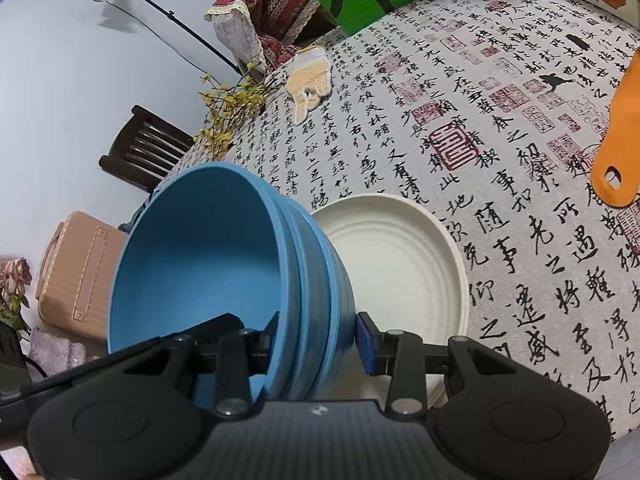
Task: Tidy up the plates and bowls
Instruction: 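Bring the held blue bowls over the stacked cream plates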
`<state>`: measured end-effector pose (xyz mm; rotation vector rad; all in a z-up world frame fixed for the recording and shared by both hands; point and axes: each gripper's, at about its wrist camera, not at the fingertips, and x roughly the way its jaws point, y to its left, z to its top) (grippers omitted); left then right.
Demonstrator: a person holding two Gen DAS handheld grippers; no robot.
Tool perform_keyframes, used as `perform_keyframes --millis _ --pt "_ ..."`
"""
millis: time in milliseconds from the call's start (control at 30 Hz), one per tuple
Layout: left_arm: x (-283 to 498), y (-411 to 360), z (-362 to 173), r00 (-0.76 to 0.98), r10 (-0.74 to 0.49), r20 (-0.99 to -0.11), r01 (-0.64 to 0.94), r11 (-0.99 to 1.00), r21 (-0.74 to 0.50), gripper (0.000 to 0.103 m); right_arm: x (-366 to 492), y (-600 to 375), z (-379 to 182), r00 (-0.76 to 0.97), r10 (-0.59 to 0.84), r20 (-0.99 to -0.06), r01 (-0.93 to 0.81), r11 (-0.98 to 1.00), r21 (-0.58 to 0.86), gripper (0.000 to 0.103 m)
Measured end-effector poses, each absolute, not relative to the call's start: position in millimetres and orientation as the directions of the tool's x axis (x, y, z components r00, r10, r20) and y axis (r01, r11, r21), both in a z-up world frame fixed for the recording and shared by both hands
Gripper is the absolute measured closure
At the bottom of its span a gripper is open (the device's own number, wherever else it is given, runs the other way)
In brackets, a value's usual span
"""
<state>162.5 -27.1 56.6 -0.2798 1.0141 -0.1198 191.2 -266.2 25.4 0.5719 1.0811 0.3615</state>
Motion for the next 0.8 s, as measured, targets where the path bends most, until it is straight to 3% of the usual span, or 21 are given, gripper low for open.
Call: perform_keyframes --millis 600,800 --pt "174.9 -32.6 39.6 0.475 -0.274 -0.836 -0.023 0.946 -0.323 0.055 196.9 -275.5 16.9 0.422 0.500 -0.756 0.025 0.828 0.561 0.067" --pt "177.1 -34.2 34.9 0.464 -0.284 -0.839 -0.008 0.946 -0.325 0.049 200.1 -275.1 15.3 0.424 0.491 -0.761 0.015 0.837 0.548 0.065"
